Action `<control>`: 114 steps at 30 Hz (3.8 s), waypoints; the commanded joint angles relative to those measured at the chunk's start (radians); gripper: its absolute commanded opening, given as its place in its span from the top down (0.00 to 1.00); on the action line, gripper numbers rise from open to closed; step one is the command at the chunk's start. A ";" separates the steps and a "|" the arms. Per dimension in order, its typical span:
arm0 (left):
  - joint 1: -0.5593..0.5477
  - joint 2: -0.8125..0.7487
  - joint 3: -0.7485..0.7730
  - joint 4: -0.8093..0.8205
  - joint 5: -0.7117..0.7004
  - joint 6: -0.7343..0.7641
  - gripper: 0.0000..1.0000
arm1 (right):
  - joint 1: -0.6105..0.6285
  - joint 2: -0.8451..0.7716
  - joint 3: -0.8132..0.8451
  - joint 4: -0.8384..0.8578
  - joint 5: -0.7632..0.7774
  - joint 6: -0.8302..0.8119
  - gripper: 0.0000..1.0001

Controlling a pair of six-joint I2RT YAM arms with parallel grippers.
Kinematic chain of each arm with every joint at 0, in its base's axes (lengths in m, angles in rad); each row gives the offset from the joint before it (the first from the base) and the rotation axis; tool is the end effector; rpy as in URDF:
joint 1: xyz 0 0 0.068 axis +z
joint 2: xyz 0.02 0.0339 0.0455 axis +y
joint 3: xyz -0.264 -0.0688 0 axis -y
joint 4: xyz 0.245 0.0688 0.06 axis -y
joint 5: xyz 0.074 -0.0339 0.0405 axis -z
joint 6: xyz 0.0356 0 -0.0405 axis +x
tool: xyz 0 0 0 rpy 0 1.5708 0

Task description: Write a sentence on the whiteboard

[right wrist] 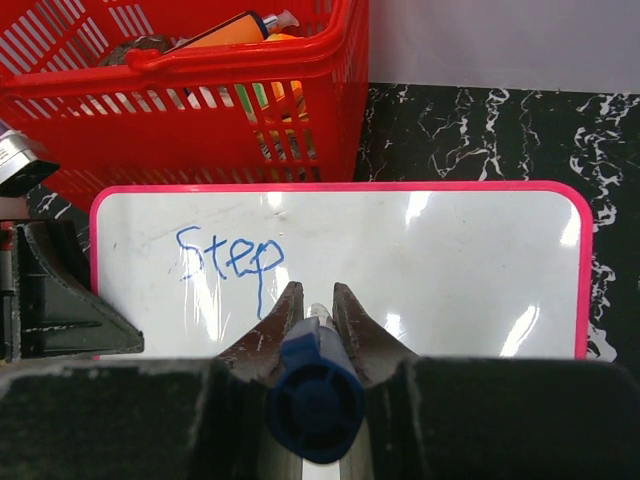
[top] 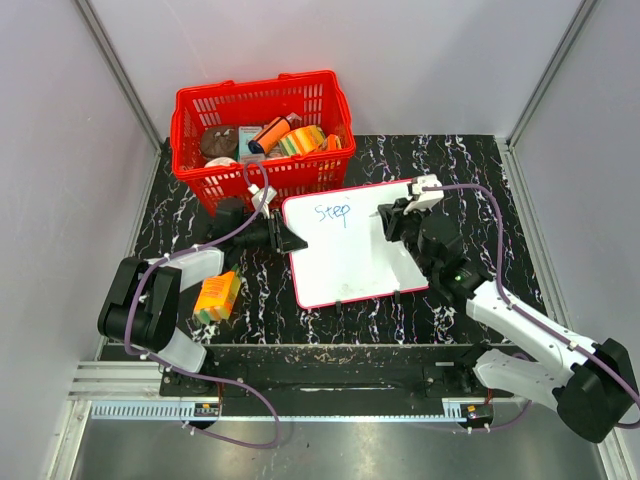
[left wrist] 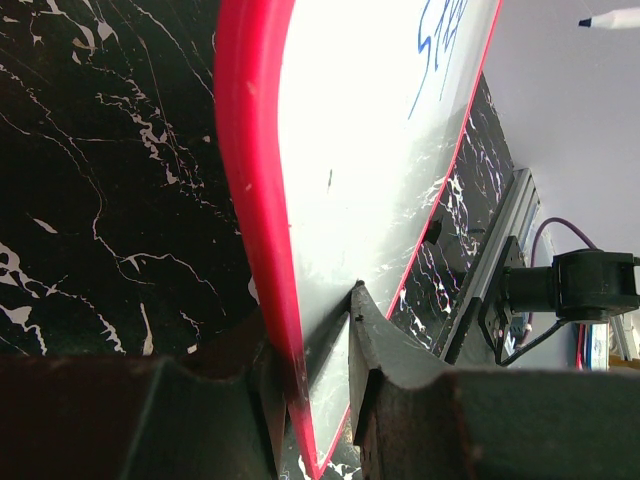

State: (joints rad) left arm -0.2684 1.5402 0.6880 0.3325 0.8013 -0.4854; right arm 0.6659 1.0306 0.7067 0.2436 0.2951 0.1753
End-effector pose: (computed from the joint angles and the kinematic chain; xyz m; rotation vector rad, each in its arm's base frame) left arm 0.2864 -0.1053 0.1834 0.2866 2.1525 -1.2806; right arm 0.1977 0.1422 0.3101 -0.1809 1.6528 0.3971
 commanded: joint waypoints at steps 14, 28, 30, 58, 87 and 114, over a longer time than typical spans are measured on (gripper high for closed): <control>-0.032 0.040 -0.004 -0.093 -0.188 0.168 1.00 | 0.006 -0.004 0.037 0.079 0.079 -0.054 1.00; -0.034 0.040 -0.005 -0.093 -0.182 0.166 1.00 | 0.003 0.118 0.102 0.108 0.094 -0.040 1.00; -0.034 0.038 -0.005 -0.092 -0.182 0.168 1.00 | 0.000 0.144 0.112 0.114 0.095 -0.042 1.00; -0.037 0.041 -0.002 -0.093 -0.182 0.168 1.00 | -0.075 0.244 0.132 0.132 0.056 0.006 1.00; -0.037 0.041 -0.001 -0.098 -0.186 0.171 1.00 | -0.092 0.206 0.073 0.112 -0.010 0.042 1.00; -0.038 0.041 -0.001 -0.101 -0.189 0.172 1.00 | -0.092 0.149 0.031 0.080 0.018 0.039 1.00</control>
State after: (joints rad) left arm -0.2768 1.5406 0.6945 0.3218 0.7925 -0.4789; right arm 0.5800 1.2102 0.7380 0.3229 0.2794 0.2237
